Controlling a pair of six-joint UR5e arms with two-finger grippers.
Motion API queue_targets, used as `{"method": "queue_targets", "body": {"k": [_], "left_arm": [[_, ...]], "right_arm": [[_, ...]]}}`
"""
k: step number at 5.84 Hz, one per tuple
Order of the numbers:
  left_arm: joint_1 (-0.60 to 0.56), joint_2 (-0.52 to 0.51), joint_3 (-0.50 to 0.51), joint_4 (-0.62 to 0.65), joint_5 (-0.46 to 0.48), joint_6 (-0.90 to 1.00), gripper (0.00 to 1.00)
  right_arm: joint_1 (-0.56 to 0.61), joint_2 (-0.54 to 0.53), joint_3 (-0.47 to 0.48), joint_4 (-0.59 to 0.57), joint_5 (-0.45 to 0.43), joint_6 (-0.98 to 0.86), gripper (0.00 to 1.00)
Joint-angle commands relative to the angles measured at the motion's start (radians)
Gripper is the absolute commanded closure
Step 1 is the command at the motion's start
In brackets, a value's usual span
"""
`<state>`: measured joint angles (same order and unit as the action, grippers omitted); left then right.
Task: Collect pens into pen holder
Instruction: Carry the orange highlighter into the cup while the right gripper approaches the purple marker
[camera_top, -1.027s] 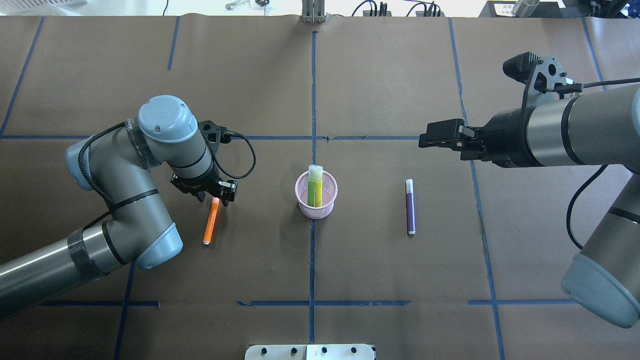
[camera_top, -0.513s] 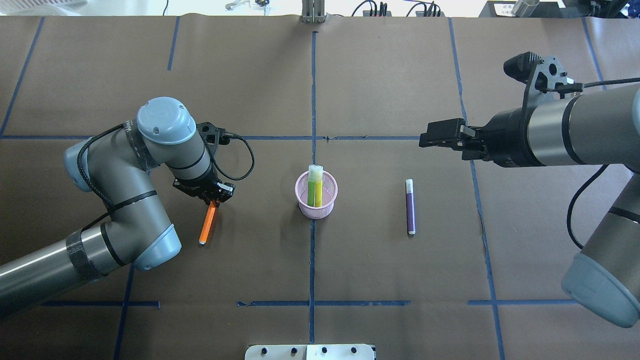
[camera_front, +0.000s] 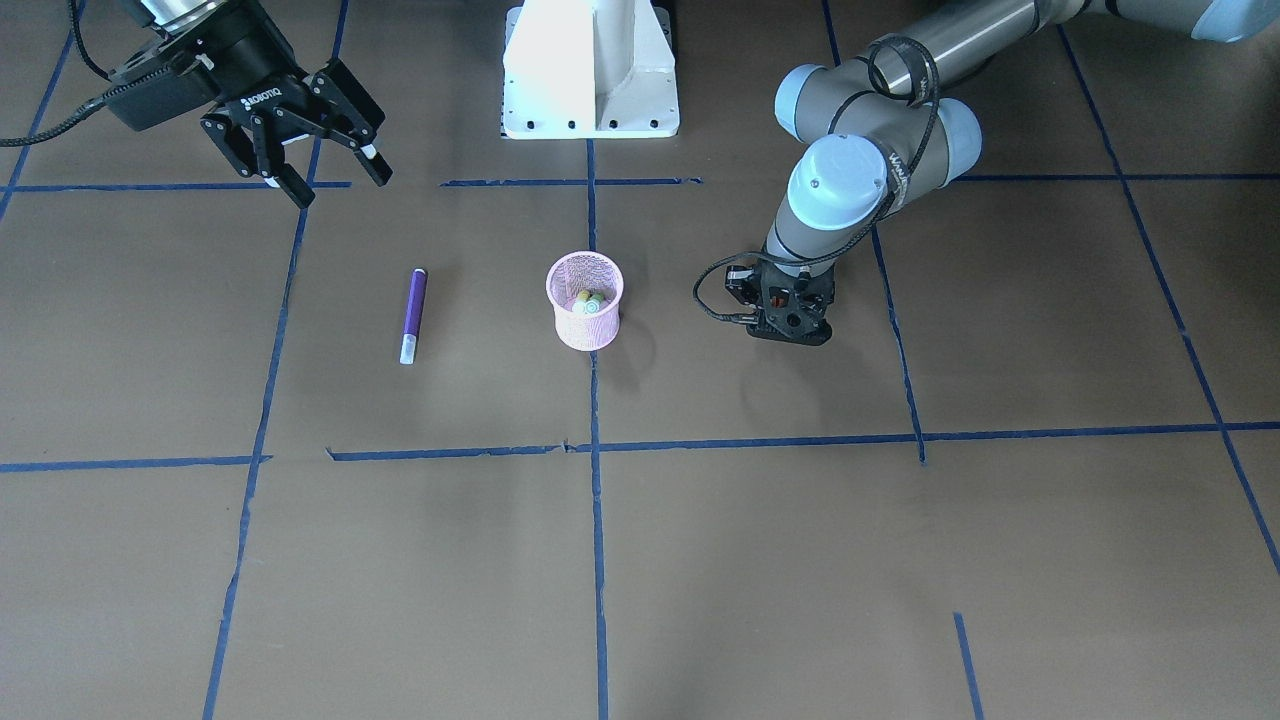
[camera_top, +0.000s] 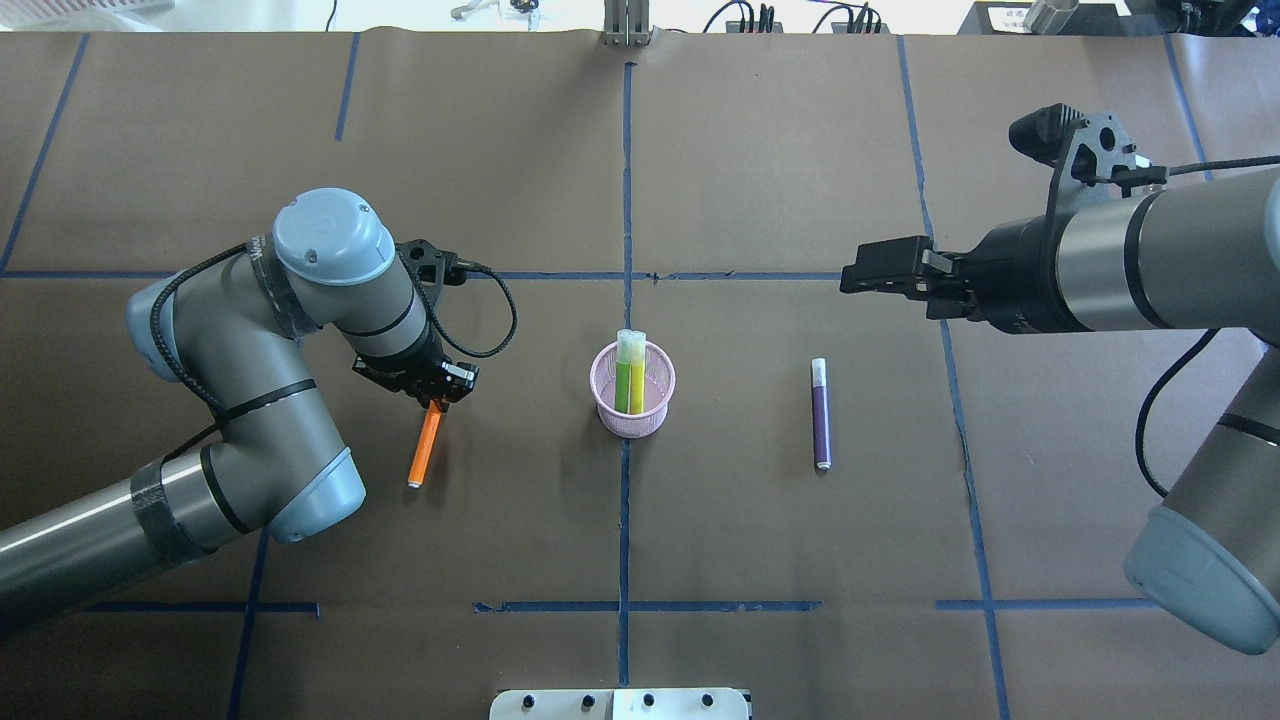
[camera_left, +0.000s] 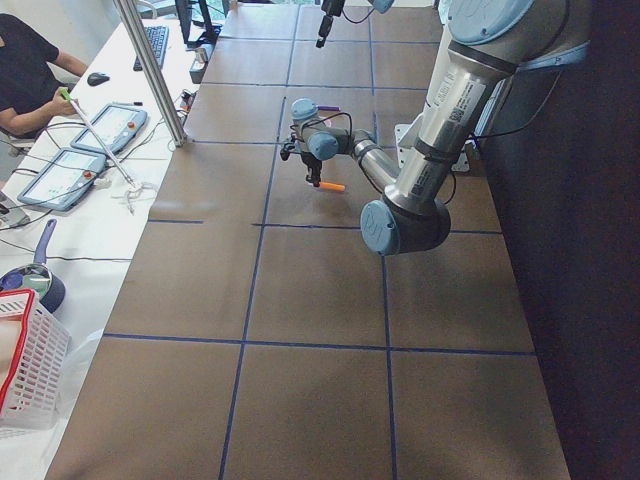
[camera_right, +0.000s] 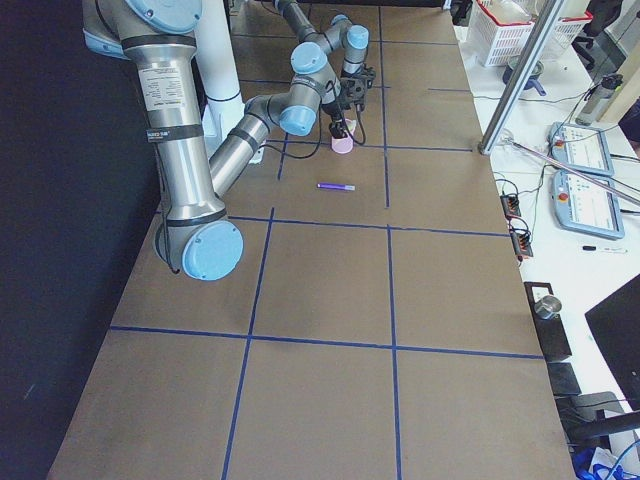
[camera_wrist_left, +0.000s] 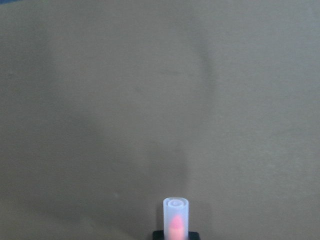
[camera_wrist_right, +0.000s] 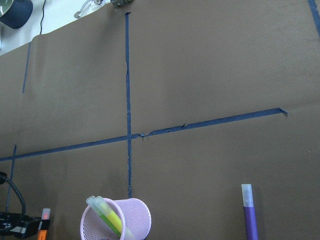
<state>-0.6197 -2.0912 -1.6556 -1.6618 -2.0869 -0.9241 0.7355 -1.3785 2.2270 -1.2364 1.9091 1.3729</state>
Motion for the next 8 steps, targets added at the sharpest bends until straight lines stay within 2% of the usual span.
{"method": "queue_targets", "body": {"k": [1, 2, 3, 4, 5, 6, 7, 8], "left_arm": [[0.001, -0.006, -0.212, 0.001, 0.136, -0.140, 1.00], [0.079, -0.006, -0.312, -0.001, 0.330, -0.207, 1.00], [0.201, -0.007, -0.358, -0.013, 0.604, -0.326, 1.00], [0.260, -0.003, -0.380, -0.147, 0.786, -0.396, 1.00], [0.350, 0.003, -0.350, -0.271, 0.982, -0.421, 1.00], [0.389, -0.007, -0.292, -0.318, 1.124, -0.421, 1.00], [0.411, -0.019, -0.215, -0.329, 1.242, -0.421, 0.98], [0.420, -0.024, -0.163, -0.390, 1.308, -0.421, 0.98]], "right_arm": [[0.025, -0.008, 0.003, 0.000, 0.025, 0.000, 0.02], [0.041, -0.011, 0.003, 0.000, 0.044, -0.002, 0.02], [0.048, -0.020, 0.002, 0.000, 0.065, -0.002, 0.02], [0.050, -0.022, -0.003, 0.000, 0.065, -0.003, 0.02], [0.050, -0.046, -0.004, 0.000, 0.082, -0.041, 0.02], [0.059, -0.065, -0.010, -0.012, 0.115, -0.078, 0.01], [0.058, -0.076, -0.047, -0.018, 0.123, -0.089, 0.01], [0.061, -0.071, -0.071, -0.061, 0.149, -0.107, 0.01]]}}
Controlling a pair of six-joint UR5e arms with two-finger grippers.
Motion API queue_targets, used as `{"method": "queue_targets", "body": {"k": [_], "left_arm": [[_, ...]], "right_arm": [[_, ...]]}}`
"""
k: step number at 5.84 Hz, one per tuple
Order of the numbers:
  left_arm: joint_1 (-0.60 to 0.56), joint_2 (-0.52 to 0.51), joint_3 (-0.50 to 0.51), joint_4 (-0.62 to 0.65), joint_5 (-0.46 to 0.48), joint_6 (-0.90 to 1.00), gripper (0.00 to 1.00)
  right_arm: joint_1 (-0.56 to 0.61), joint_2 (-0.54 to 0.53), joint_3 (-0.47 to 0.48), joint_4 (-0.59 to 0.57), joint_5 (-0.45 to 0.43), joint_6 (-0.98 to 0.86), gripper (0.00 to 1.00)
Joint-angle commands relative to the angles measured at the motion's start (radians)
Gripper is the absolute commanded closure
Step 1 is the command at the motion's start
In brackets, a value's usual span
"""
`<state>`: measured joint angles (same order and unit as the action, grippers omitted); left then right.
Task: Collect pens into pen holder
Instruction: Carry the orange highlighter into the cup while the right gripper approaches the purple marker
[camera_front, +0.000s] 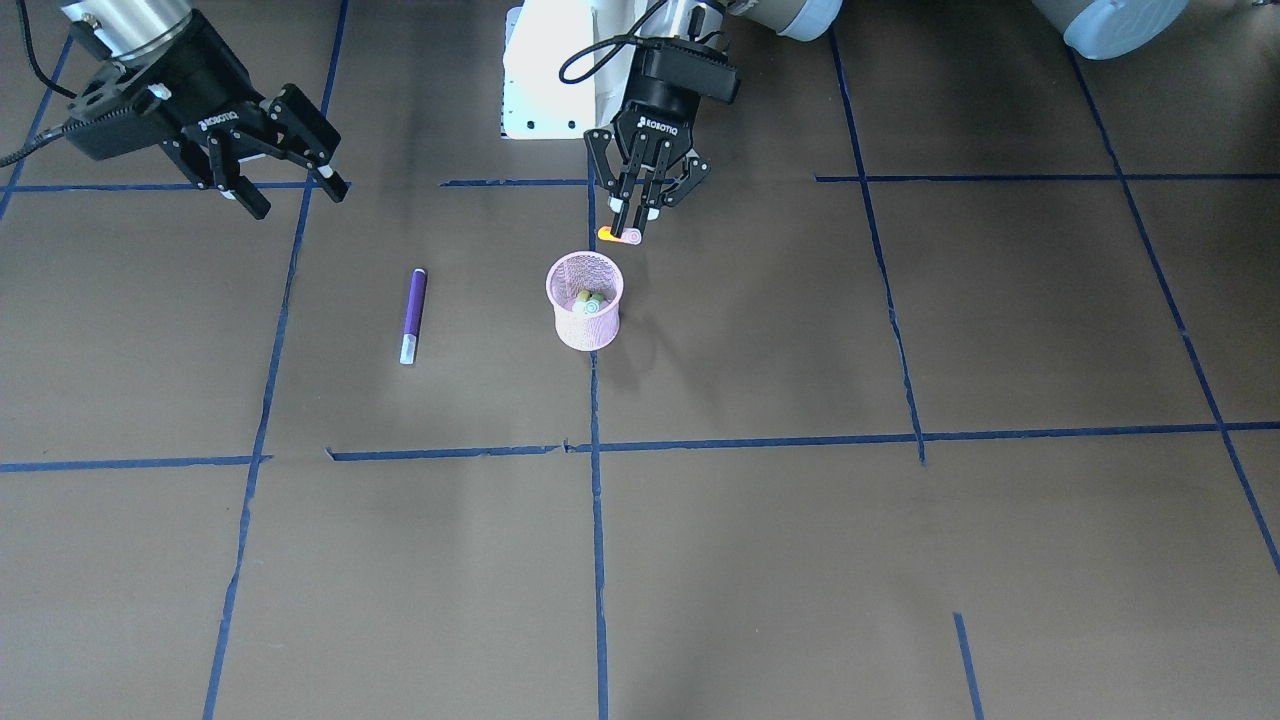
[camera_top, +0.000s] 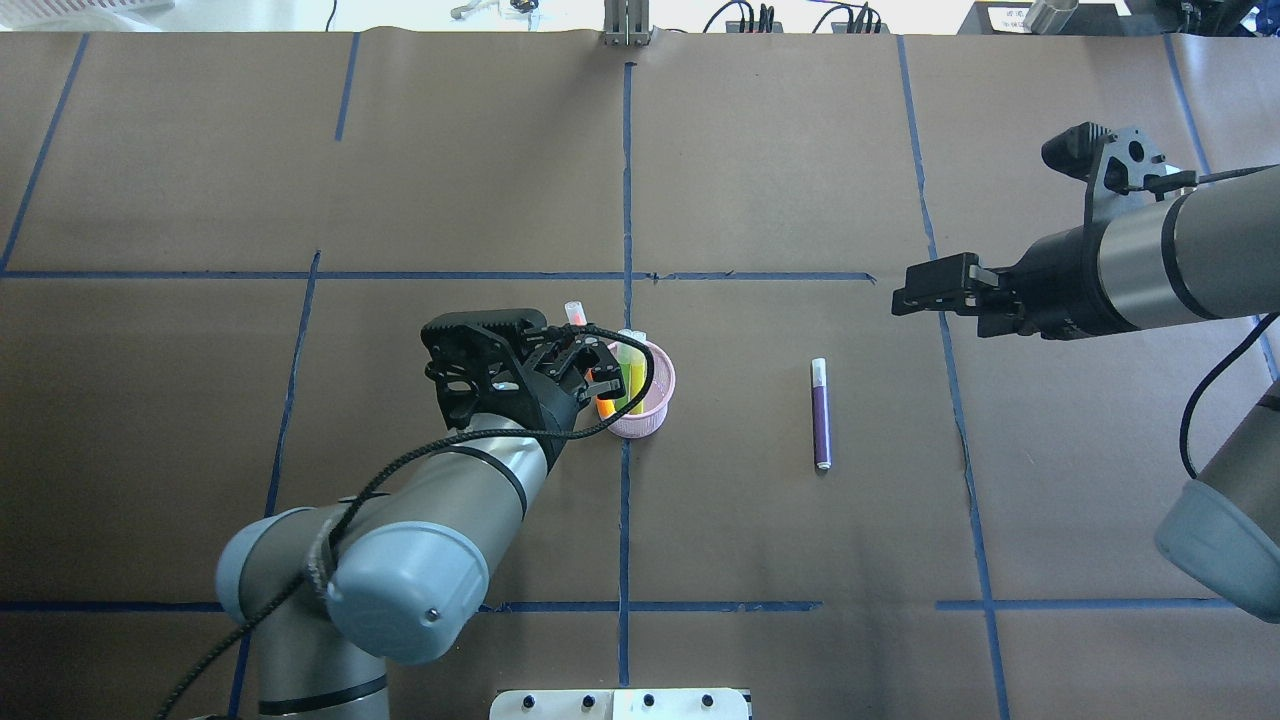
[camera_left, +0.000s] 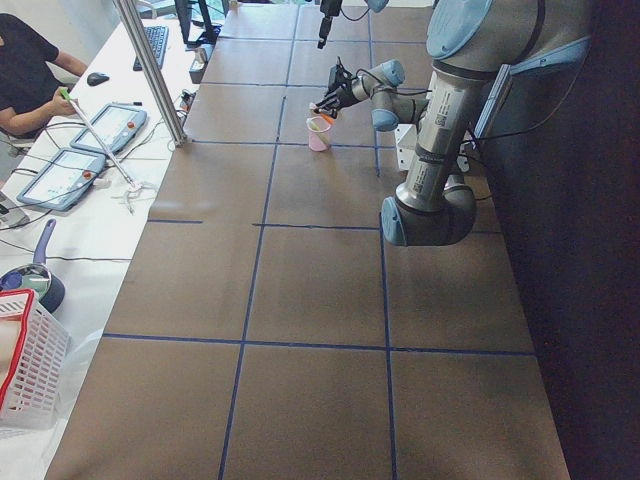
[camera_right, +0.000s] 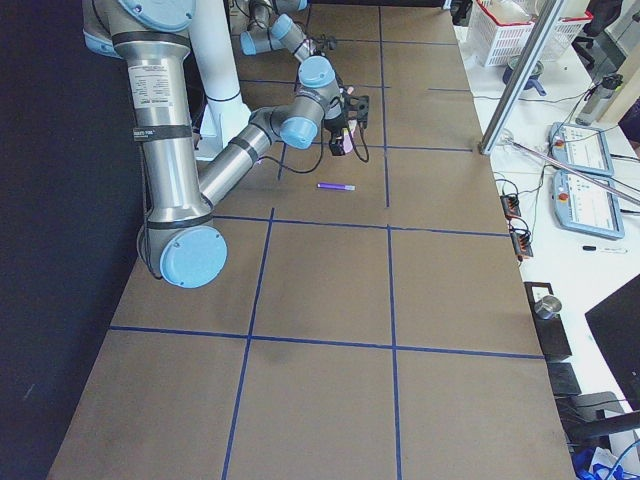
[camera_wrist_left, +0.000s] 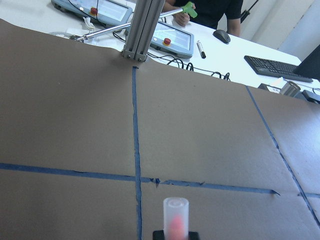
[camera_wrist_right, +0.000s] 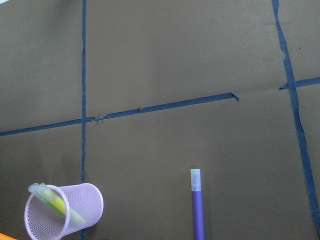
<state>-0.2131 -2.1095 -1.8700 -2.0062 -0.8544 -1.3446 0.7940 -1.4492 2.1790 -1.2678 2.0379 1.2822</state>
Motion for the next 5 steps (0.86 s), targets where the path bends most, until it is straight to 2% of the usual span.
{"method": "queue_targets", "body": {"k": [1, 3, 4, 5], "left_arm": [[0.012, -0.021, 0.052, -0.083, 0.080, 0.001, 0.98], [0.014, -0.033, 0.069, -0.085, 0.087, -0.002, 0.96], [0.014, -0.040, 0.100, -0.089, 0.110, -0.005, 0.88], [0.014, -0.055, 0.106, -0.088, 0.110, -0.002, 0.42]], "right_arm": [[0.002, 0.004, -0.022, -0.088, 0.022, -0.074, 0.01], [0.001, 0.003, -0.027, -0.093, 0.024, -0.081, 0.01], [0.002, 0.001, -0.027, -0.093, 0.036, -0.081, 0.01], [0.004, -0.002, -0.028, -0.093, 0.038, -0.081, 0.01]]}}
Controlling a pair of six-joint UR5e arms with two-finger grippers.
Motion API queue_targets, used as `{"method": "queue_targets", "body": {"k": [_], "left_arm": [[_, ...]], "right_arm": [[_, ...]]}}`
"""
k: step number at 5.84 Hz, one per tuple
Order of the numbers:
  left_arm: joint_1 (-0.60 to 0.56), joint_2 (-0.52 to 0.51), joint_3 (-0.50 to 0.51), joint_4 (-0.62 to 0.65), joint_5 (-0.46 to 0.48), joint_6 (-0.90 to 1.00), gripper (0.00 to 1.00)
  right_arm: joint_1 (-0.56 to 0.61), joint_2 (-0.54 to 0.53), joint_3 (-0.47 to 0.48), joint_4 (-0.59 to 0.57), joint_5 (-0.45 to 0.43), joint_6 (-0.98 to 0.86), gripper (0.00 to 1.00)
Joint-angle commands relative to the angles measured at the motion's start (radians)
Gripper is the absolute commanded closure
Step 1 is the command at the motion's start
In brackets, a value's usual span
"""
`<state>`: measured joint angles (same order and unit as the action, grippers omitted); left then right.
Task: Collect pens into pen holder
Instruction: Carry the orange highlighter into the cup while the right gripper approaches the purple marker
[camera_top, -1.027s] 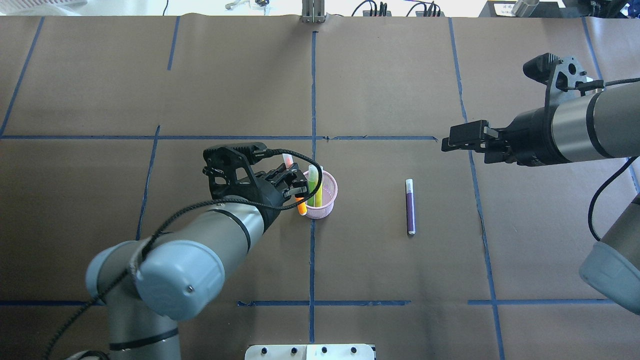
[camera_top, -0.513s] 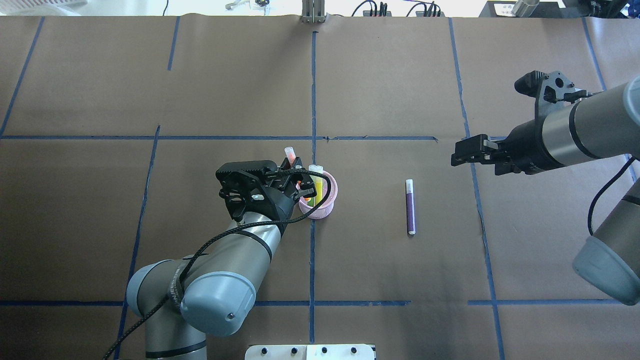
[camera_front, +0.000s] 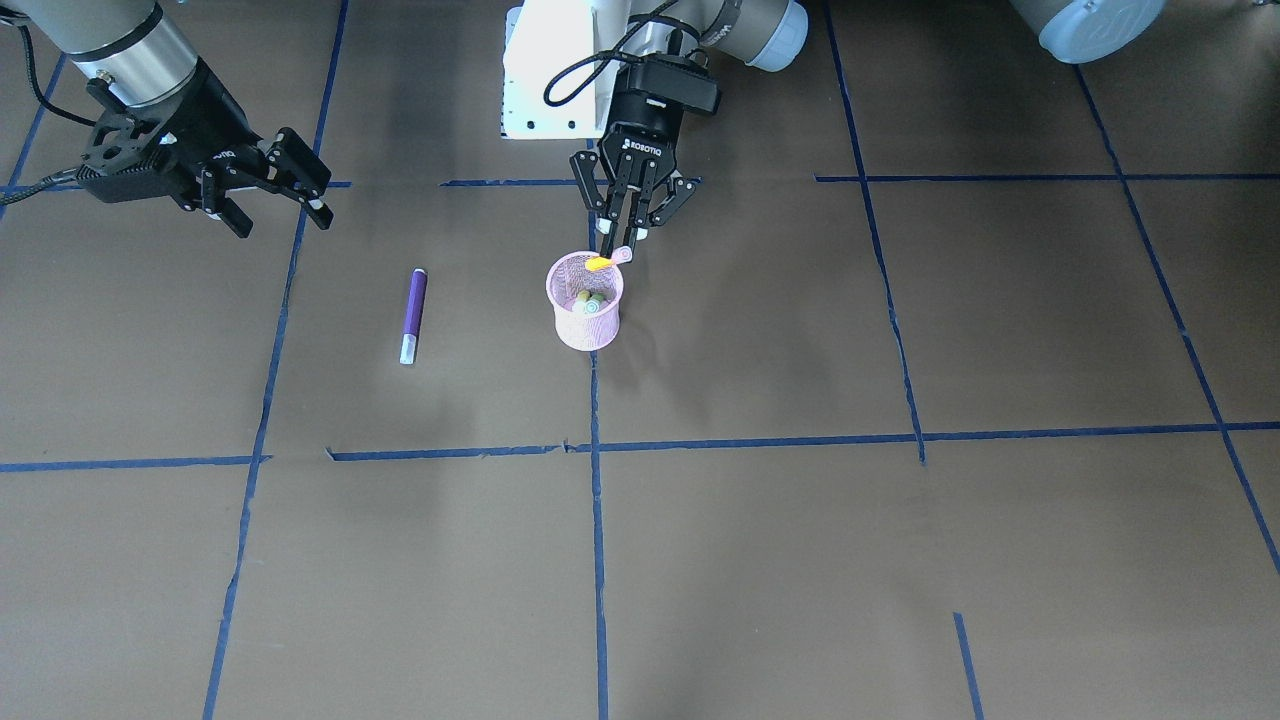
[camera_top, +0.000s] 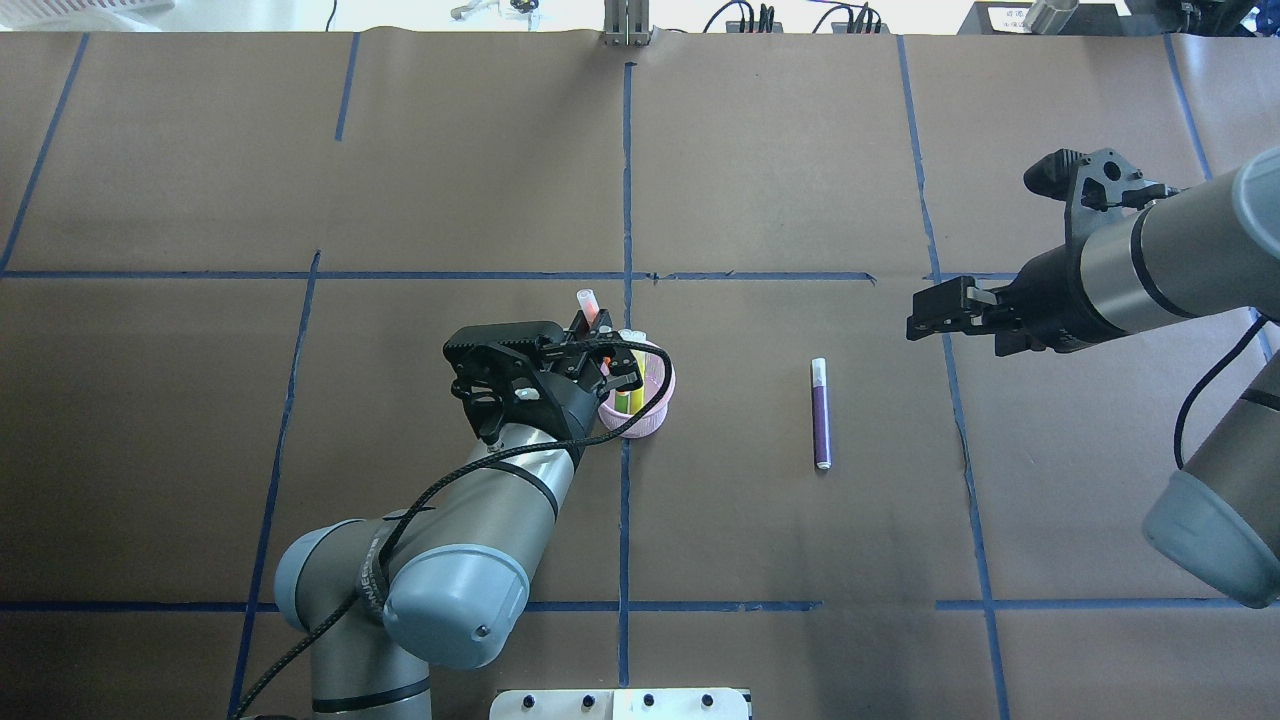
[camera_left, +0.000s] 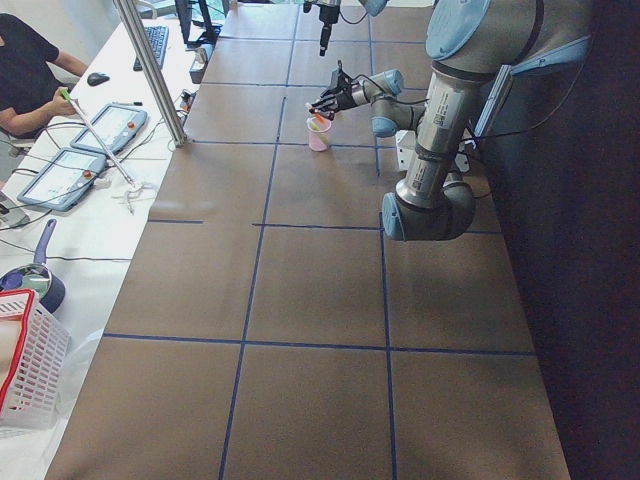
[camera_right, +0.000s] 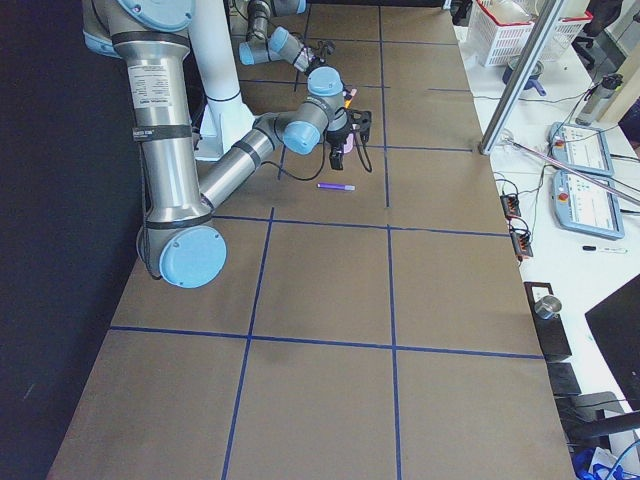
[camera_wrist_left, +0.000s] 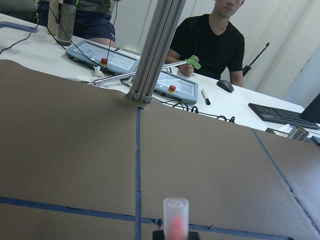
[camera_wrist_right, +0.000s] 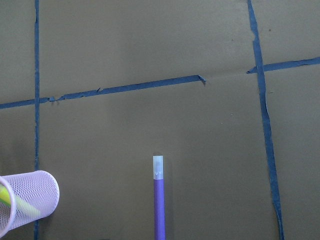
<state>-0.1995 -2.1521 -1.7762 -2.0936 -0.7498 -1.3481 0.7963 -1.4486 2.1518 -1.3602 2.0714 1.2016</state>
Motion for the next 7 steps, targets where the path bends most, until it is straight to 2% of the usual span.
{"method": "queue_targets", "body": {"k": [1, 2, 3, 4, 5, 6, 7], "left_arm": [[-0.001, -0.011, 0.012, 0.001, 0.006, 0.006, 0.07], [-0.001, -0.009, 0.011, 0.001, 0.004, 0.009, 0.00], [-0.014, -0.011, -0.020, -0.002, -0.003, 0.010, 0.00], [-0.032, 0.001, -0.078, -0.002, -0.013, 0.035, 0.01], [-0.064, 0.003, -0.087, -0.002, -0.133, 0.135, 0.01], [-0.084, 0.067, -0.088, 0.000, -0.213, 0.139, 0.01], [-0.080, 0.095, -0.092, -0.002, -0.215, 0.139, 0.01]], "right_arm": [[0.001, -0.006, -0.007, -0.002, 0.004, -0.002, 0.01], [-0.009, -0.006, -0.018, -0.025, 0.018, -0.008, 0.01], [-0.031, 0.007, -0.020, -0.121, 0.028, -0.069, 0.01], [-0.079, 0.034, -0.059, -0.164, 0.027, -0.079, 0.01], [-0.103, 0.110, -0.179, -0.158, 0.029, -0.079, 0.01], [-0.114, 0.208, -0.299, -0.157, 0.029, -0.079, 0.01], [-0.115, 0.293, -0.434, -0.157, 0.051, -0.091, 0.05]]}}
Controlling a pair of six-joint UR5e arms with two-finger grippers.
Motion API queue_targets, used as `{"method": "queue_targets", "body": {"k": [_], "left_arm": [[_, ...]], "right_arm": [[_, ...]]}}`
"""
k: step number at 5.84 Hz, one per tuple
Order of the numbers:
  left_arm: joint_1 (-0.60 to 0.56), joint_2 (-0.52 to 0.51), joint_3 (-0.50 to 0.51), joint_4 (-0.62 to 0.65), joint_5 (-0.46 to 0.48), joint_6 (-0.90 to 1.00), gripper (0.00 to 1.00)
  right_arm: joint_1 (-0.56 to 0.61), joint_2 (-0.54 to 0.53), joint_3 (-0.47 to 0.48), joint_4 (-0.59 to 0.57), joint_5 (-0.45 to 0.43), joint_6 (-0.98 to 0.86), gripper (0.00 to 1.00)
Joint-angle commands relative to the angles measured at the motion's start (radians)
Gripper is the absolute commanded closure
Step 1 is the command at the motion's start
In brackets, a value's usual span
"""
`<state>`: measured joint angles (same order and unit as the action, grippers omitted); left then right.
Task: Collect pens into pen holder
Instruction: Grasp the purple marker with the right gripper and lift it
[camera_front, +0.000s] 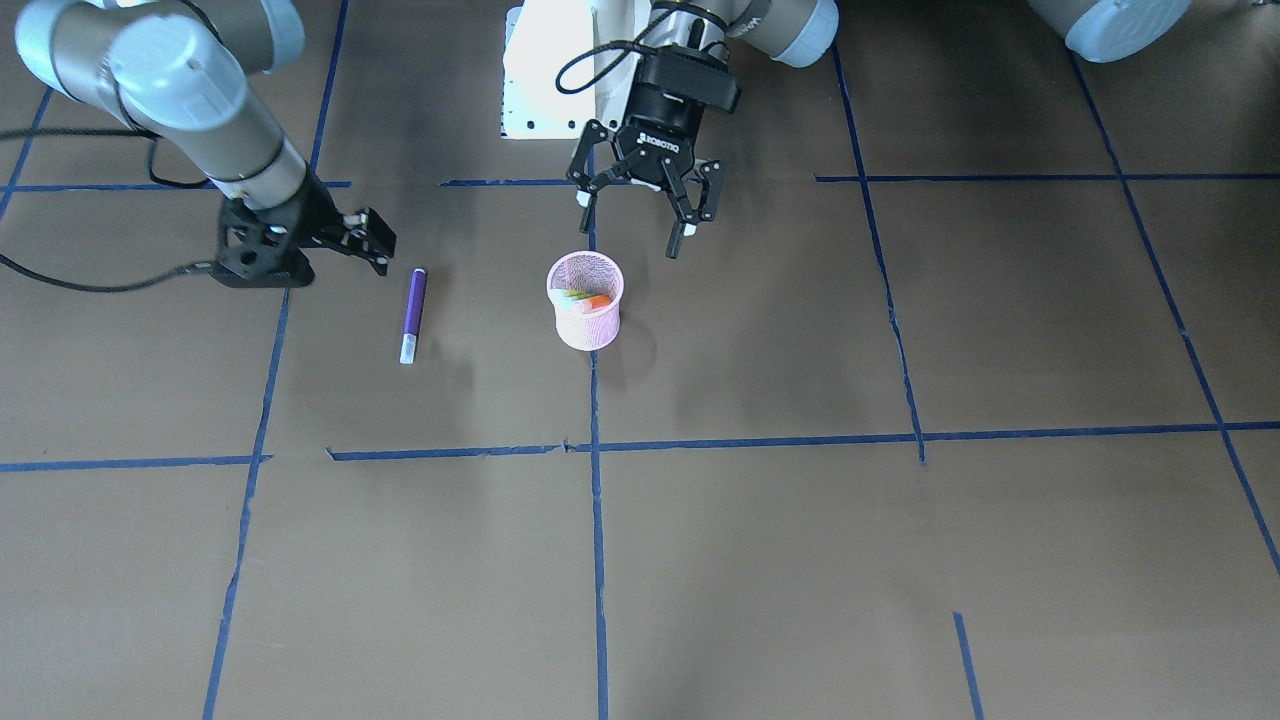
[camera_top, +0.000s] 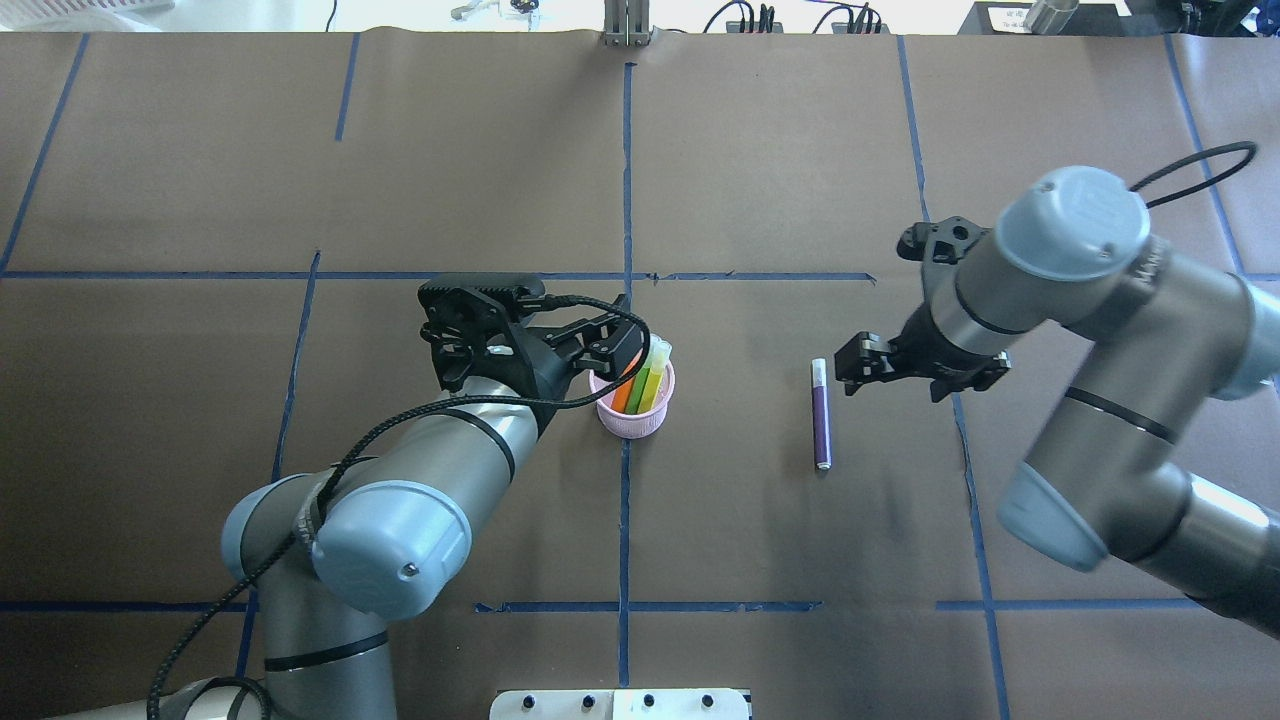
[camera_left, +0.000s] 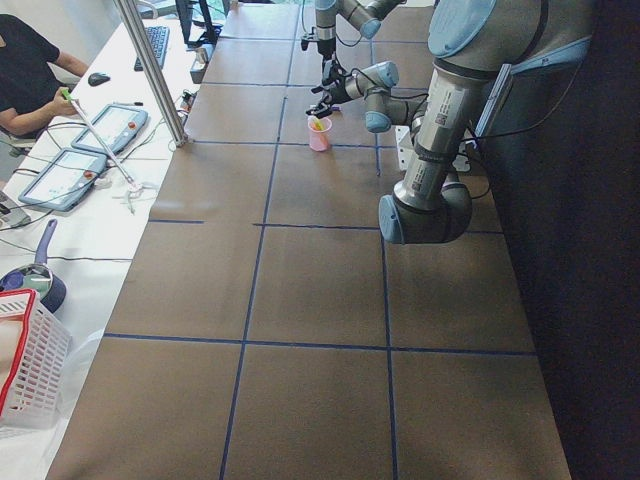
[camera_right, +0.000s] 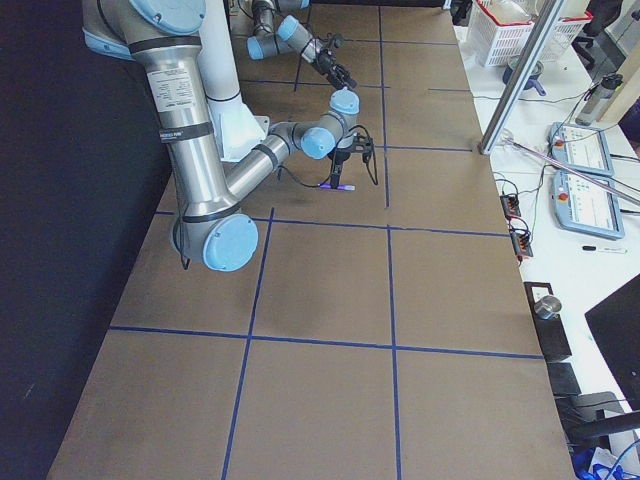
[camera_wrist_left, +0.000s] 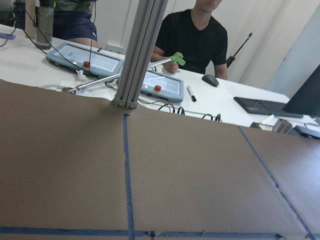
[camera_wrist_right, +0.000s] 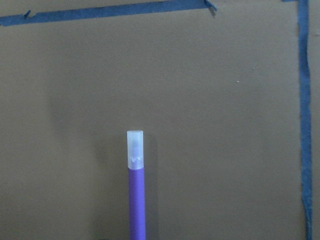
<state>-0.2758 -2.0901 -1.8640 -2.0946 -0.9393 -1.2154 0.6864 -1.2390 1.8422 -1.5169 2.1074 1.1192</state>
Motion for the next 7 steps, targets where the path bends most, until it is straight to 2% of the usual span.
{"method": "queue_targets", "body": {"k": [1, 3, 4, 5, 6, 7], "left_arm": [[0.004, 0.039, -0.004, -0.001, -0.026, 0.004, 0.01], [0.009, 0.039, -0.017, 0.001, -0.023, -0.003, 0.01], [0.009, 0.039, -0.018, 0.001, -0.022, -0.003, 0.01], [0.009, 0.041, -0.018, 0.001, -0.022, -0.003, 0.01], [0.009, 0.041, -0.018, 0.001, -0.022, -0.003, 0.01], [0.009, 0.041, -0.017, 0.001, -0.022, -0.003, 0.01]], "right_arm": [[-0.007, 0.108, -0.202, 0.006, 0.038, -0.016, 0.06], [-0.016, 0.139, -0.248, 0.004, 0.043, -0.015, 0.10], [-0.031, 0.166, -0.273, 0.004, 0.042, -0.007, 0.15], [-0.045, 0.165, -0.274, 0.003, 0.040, -0.004, 0.24], [-0.056, 0.167, -0.273, 0.004, 0.042, -0.002, 0.35], [-0.056, 0.165, -0.271, 0.001, 0.043, -0.001, 0.70]]}}
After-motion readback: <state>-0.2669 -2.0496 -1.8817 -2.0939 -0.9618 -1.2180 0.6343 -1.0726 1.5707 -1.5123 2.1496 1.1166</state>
